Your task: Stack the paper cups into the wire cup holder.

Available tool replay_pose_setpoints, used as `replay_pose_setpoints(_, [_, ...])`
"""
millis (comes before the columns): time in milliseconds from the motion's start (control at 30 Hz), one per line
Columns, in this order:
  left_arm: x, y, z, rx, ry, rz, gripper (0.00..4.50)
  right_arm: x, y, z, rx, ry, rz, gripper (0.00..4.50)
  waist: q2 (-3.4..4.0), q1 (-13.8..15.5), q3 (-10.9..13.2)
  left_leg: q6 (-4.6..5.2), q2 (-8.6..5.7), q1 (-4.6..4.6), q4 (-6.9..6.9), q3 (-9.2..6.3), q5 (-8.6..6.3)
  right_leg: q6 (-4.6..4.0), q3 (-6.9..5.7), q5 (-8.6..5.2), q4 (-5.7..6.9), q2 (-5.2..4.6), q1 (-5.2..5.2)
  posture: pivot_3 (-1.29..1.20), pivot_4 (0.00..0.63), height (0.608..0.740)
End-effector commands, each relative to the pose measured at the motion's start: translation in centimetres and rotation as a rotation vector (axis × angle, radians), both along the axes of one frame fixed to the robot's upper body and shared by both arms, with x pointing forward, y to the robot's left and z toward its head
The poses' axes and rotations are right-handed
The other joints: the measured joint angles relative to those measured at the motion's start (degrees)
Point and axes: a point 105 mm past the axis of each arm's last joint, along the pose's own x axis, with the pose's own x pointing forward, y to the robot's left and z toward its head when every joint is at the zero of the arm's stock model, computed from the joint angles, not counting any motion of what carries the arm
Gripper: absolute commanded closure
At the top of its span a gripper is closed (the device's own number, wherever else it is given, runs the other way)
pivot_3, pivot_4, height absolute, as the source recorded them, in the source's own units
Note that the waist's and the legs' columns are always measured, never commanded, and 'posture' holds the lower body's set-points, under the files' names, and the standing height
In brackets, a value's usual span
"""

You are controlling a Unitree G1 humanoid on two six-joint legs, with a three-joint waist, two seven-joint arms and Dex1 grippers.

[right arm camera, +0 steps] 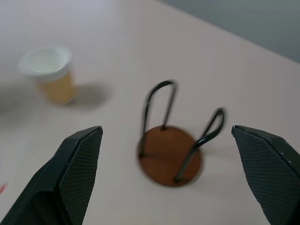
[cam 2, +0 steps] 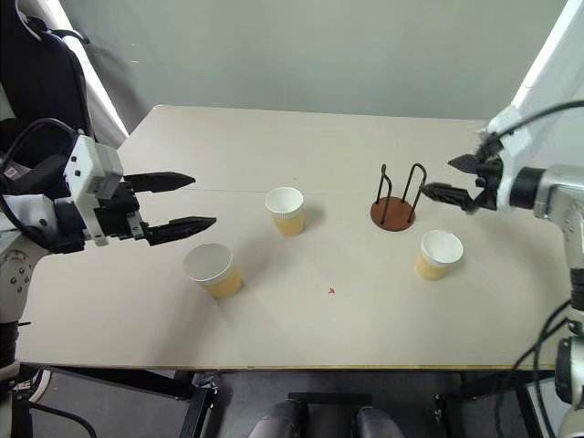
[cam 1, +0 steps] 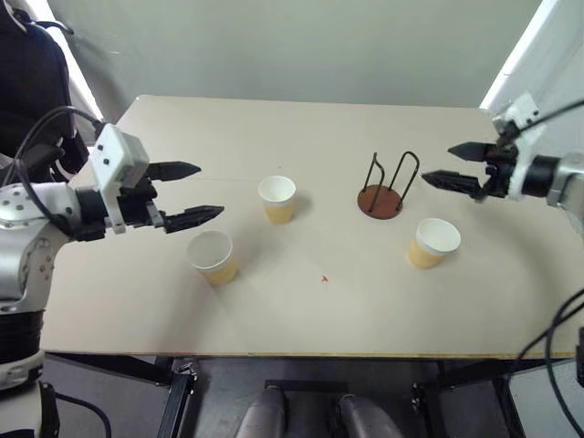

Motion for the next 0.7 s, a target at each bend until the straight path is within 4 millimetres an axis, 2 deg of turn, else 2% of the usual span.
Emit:
replay_pose_setpoints(33, [-0.3, 0.2, 1.3, 0.03, -0.043, -0.011, 0.04, -2.6, -0.4, 1.9, -0.025, -0.071, 0.117, 0.0, 0.0, -0.07, 0.0, 0.0, 0.0, 0.0, 0.0, 0.01, 0.0, 0.0, 0.0, 0.0, 0.0, 0.0, 0.0, 0.0, 0.15, 0.74])
replay_pose_setpoints(167, [-0.2, 0.5, 0.8, 0.039, -0.022, -0.012, 0.04, -3.5, -1.7, 1.2, -0.037, -0.052, 0.133, 0.0, -0.02, -0.08, -0.01, 0.0, 0.02, -0.02, 0.01, 0.03, 0.02, 0.03, 0.0, -0.02, 0.0, 0.01, 0.02, 0.0, 0.15, 0.74])
replay_pose_setpoints(300, [-0.1, 0.9, 0.5, 0.043, -0.012, -0.006, 0.04, -2.9, -2.4, 1.1, -0.031, -0.062, 0.082, 0.0, -0.02, -0.23, -0.01, 0.07, 0.02, 0.07, 0.05, 0.07, 0.1, 0.04, 0.05, 0.0, 0.15, 0.0, 0.03, 0.0, 0.15, 0.74])
replay_pose_setpoints(400, [-0.1, 0.7, 0.5, 0.037, -0.013, -0.013, 0.04, -2.7, -1.6, 1.1, -0.021, -0.069, 0.097, 0.0, -0.01, -0.27, -0.01, 0.1, 0.02, 0.09, 0.08, 0.08, 0.15, 0.05, 0.05, -0.01, 0.31, 0.0, 0.01, 0.0, 0.15, 0.74])
replay_pose_setpoints(500, [-0.1, 0.3, 0.3, 0.034, -0.015, -0.019, 0.04, -0.9, -0.4, 1.1, -0.027, -0.117, 0.046, 0.0, -0.01, -0.6, -0.01, 0.1, 0.02, 0.14, 0.09, 0.09, 0.15, 0.05, 0.08, -0.01, 0.39, 0.01, 0.0, 0.0, 0.15, 0.74])
replay_pose_setpoints(633, [0.0, -0.8, -0.3, 0.011, -0.03, -0.025, 0.04, 2.8, 3.6, 1.3, 0.031, -0.139, -0.055, 0.0, -0.01, -1.11, -0.01, 0.1, 0.02, 0.34, 0.06, 0.09, 0.15, 0.03, 0.12, -0.01, 0.48, 0.01, 0.04, 0.0, 0.15, 0.74])
replay_pose_setpoints(700, [0.0, -1.1, -0.7, 0.01, -0.033, -0.022, 0.04, 3.9, 4.6, 1.2, 0.053, -0.126, -0.106, 0.0, 0.0, -1.1, 0.0, 0.11, 0.04, 0.4, 0.03, 0.08, 0.15, 0.03, 0.11, -0.01, 0.52, 0.02, 0.03, 0.0, 0.15, 0.74])
